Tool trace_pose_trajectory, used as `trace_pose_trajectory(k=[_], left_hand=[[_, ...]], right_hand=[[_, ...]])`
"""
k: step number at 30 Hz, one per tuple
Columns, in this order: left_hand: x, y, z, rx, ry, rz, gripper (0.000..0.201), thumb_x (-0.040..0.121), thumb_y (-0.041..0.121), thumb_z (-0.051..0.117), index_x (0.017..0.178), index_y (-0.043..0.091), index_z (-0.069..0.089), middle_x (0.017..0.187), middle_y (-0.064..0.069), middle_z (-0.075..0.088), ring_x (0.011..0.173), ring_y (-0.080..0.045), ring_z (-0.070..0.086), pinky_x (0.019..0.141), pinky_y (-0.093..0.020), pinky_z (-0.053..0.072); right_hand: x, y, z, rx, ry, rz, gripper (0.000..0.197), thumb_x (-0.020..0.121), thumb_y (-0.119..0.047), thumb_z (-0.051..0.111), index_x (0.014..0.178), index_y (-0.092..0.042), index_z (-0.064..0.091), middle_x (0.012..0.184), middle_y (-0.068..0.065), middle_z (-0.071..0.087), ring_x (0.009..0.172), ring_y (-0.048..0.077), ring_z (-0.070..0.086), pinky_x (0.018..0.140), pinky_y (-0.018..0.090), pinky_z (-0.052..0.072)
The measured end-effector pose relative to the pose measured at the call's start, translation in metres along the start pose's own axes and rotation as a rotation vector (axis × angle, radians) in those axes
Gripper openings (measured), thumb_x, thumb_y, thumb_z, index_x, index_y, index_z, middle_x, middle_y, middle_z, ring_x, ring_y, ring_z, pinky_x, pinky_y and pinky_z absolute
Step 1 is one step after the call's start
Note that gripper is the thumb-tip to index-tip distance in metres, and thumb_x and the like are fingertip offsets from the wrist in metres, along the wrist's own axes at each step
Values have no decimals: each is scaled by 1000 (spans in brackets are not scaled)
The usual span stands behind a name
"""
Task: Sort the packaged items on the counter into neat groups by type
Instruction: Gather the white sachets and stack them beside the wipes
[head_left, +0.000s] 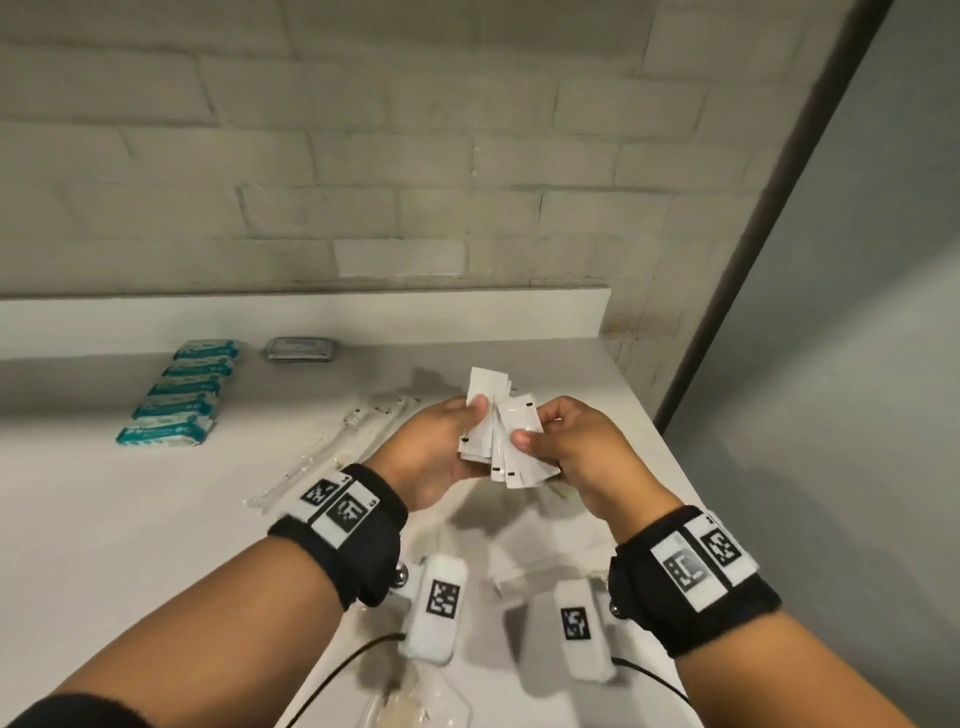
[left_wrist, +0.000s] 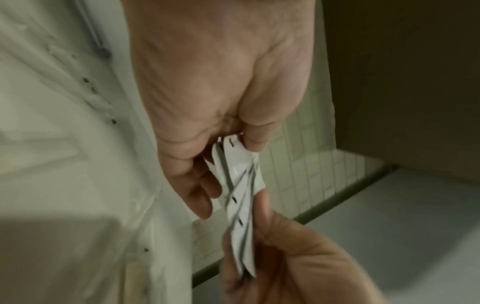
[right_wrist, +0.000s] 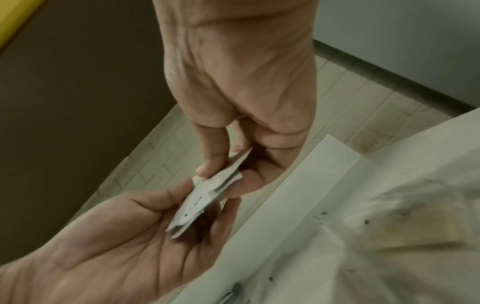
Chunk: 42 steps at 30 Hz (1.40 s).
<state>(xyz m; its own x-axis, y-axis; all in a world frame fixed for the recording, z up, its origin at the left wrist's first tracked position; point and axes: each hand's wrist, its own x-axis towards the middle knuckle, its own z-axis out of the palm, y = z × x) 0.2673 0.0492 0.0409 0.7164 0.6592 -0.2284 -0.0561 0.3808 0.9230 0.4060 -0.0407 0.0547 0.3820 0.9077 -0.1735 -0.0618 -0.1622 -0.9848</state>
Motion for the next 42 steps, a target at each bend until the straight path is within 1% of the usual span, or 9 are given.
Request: trace_pose_trajectory(k=[10, 16, 20, 22, 25, 28, 32, 37, 42], left_hand=[[-64, 11, -9, -31, -47, 111, 32, 92, 0, 55, 116, 21, 60, 105, -6, 72, 89, -23, 72, 69, -34, 61], [-98, 27, -37, -168, -17, 173, 37, 91, 9, 56, 127, 9, 53, 103, -10, 73, 85, -25, 73, 60, -25, 60], [-115, 35, -50, -147, -24, 227, 38, 81, 10, 63, 118, 13, 61, 96, -2, 74, 82, -14, 71, 63, -23, 59], [-122, 38, -60, -125, 29, 246, 32, 86, 2, 61, 116, 14, 61, 97, -1, 74, 82, -13, 71, 62, -23, 59], [-134, 42, -79, -91, 87, 273, 34, 87, 0, 61, 120, 11, 60, 104, -5, 73, 85, -16, 72, 61, -22, 58], [-146, 46, -94, -41, 85, 279, 33, 89, 7, 61, 121, 12, 61, 110, -9, 71, 94, -22, 71, 65, -22, 58], [-156, 51, -117, -115, 132, 272, 25, 97, 10, 50, 120, 13, 58, 105, -6, 72, 95, -24, 70, 70, -29, 60], [-163, 57, -136, -88, 121, 217, 24, 95, 11, 53, 118, 11, 59, 92, -6, 69, 73, -16, 65, 49, -19, 48], [-161, 59, -136, -66, 57, 126, 22, 90, 20, 58, 112, 19, 62, 72, 3, 66, 55, -8, 59, 41, -14, 37]], right_hand=[[-16, -19, 40, -207, 56, -247, 18, 78, -6, 75, 77, -8, 58, 67, 6, 58, 60, 18, 56, 57, 30, 49], [-33, -42, 60, -72, -18, -537, 39, 72, 21, 61, 61, -15, 71, 128, 0, 56, 118, 9, 54, 97, 26, 46], [-33, -28, 93, -197, -95, -620, 56, 81, 17, 55, 72, -34, 77, 139, -5, 50, 132, 13, 45, 107, 34, 40], [-34, -26, 109, -108, -51, -628, 50, 88, 14, 49, 93, -29, 74, 132, -2, 56, 124, 12, 52, 104, 30, 44], [-40, -30, 130, 150, -82, -443, 35, 90, -3, 59, 118, -23, 57, 104, 6, 63, 95, 19, 62, 76, 33, 52], [-41, -28, 153, 83, -210, -325, 30, 82, -4, 69, 111, -13, 65, 97, 12, 73, 83, 24, 67, 67, 34, 52], [-31, -25, 171, 150, -91, -296, 16, 87, -1, 62, 102, -3, 67, 88, 16, 71, 74, 27, 64, 63, 33, 52], [-31, -26, 187, 340, -379, -211, 43, 69, -11, 72, 111, -5, 66, 102, 17, 71, 86, 29, 69, 77, 37, 57], [-32, -23, 208, 409, -463, -195, 55, 57, -20, 86, 109, -11, 70, 95, 18, 70, 76, 32, 59, 67, 32, 57]])
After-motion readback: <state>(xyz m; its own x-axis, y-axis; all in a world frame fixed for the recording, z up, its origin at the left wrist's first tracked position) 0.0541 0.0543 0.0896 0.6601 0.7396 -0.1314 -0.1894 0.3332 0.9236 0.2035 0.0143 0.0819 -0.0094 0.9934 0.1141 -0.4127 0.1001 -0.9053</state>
